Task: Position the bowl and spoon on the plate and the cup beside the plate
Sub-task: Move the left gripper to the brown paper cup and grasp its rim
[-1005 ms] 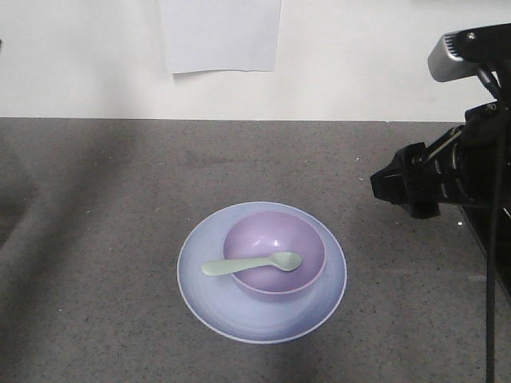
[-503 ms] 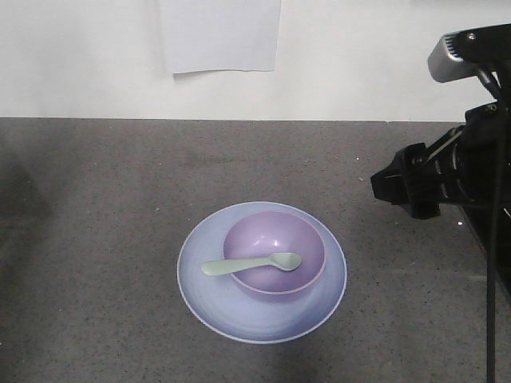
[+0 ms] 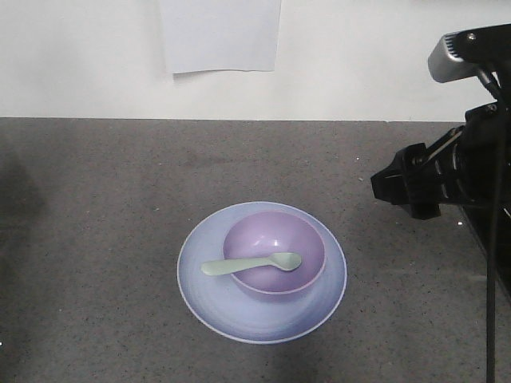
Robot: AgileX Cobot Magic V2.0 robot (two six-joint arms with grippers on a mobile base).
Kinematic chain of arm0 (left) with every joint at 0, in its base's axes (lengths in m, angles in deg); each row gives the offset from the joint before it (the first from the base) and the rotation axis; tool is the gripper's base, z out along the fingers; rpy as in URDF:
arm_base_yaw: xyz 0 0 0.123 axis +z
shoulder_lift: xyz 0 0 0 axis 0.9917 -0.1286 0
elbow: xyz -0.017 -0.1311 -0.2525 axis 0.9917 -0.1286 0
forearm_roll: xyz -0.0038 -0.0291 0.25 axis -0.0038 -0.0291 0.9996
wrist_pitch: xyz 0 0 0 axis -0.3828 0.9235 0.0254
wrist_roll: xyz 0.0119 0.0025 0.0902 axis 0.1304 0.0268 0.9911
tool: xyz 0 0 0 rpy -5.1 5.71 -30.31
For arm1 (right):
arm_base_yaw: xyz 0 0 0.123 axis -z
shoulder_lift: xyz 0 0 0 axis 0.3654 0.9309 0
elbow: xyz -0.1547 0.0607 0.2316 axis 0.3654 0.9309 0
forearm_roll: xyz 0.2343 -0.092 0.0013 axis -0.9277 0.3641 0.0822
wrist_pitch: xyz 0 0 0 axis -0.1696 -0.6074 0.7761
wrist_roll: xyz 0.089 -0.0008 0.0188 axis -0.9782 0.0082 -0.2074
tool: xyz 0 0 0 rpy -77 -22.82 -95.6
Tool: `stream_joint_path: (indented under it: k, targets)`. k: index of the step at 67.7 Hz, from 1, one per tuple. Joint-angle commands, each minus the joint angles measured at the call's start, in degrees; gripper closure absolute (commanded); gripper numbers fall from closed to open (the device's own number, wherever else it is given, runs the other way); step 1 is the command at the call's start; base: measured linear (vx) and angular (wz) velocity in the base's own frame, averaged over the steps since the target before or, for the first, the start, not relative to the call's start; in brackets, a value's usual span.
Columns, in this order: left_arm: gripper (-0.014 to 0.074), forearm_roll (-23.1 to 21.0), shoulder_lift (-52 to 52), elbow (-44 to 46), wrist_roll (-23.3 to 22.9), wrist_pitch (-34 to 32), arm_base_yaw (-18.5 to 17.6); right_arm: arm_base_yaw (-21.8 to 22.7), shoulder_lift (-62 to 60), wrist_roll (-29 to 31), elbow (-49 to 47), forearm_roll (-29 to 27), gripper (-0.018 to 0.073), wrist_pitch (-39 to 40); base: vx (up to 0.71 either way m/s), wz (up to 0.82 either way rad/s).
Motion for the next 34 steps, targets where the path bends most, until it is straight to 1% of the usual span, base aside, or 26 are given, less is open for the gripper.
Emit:
stream_joint_path:
  k: [1,25,34]
  targets:
    - [0.0126,0.1,0.3,1.3,-0.8,-2.9,-0.1,0.2,-1.1,0.4,-1.6,0.6,0.0000,2.8,0.00,0.00]
    - [0.0126,0.1,-4.3,1.3,-0.8,-4.6,-0.1,0.2,-1.1,0.4,-1.6,0.6,0.0000,2.8,0.00,0.00]
    - [0.0154,0.1,-5.0,1.3,-0.9,-4.7,-0.1,0.2,-1.1,0.4,-1.6,0.6,0.0000,2.8,0.00,0.00]
